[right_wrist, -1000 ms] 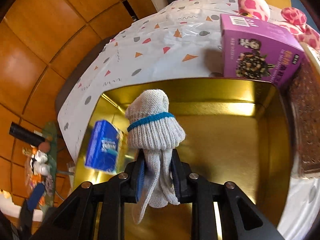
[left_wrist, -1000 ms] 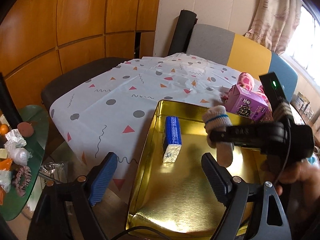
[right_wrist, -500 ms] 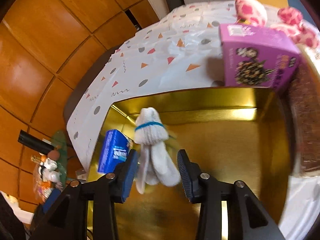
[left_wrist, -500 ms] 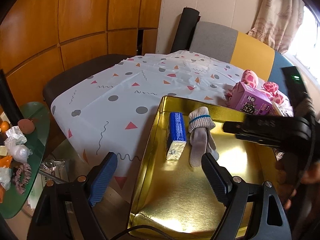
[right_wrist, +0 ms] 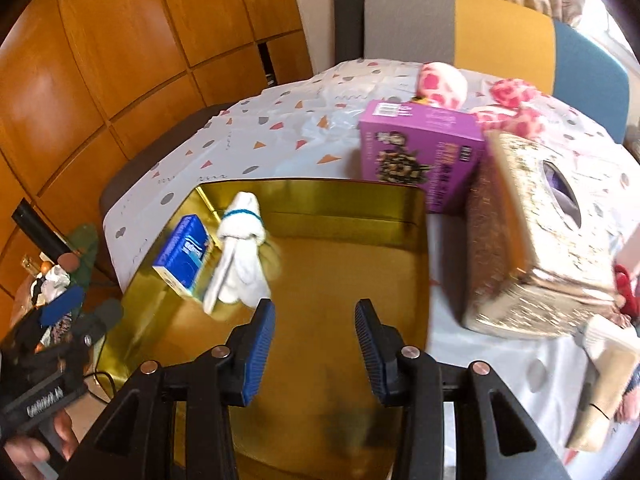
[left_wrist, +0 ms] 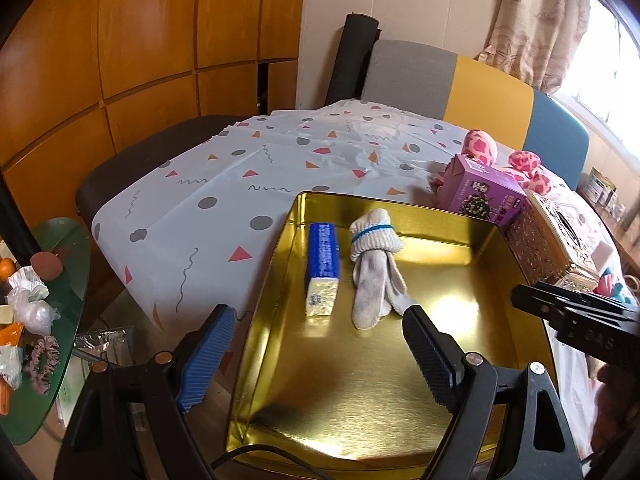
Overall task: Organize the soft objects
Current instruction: 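Move the right gripper back over the table toward the white waffle towel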
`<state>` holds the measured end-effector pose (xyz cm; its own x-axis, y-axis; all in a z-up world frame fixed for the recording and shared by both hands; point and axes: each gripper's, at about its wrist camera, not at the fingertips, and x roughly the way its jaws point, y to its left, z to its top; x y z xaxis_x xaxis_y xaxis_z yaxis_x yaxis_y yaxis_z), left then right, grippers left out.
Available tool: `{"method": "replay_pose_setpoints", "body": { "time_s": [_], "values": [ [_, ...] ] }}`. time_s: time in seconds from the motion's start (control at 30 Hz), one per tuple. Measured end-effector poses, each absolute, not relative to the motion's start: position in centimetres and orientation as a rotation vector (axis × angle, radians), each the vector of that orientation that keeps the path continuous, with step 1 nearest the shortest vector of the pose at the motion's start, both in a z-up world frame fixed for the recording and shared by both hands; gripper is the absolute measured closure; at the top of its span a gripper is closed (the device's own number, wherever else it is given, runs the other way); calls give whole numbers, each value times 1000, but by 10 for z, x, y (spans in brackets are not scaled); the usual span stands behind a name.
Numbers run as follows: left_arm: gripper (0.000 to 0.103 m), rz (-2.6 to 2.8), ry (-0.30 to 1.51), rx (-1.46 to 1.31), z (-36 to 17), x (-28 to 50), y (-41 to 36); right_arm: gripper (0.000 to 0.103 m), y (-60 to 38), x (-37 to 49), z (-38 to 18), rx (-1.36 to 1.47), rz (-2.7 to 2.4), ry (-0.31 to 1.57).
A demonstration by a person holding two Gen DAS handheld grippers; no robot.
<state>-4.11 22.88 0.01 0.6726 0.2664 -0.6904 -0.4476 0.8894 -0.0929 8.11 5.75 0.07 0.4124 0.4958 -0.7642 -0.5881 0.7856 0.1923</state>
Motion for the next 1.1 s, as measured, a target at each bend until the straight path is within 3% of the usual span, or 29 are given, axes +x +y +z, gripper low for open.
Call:
{"method": "replay_pose_setpoints", "body": {
  "time_s": [0.57, 0.9, 1.1],
  "values": [
    [17, 294, 751, -207, 6, -23, 187, 61, -87, 84, 13, -31, 423, 874],
    [17, 103, 754, -73, 12, -1, 123, 61, -205, 83, 14, 146, 161, 843],
    [28, -79, 771, 1, 17, 21, 64, 61, -300, 75, 19, 369, -94, 748]
  ]
}}
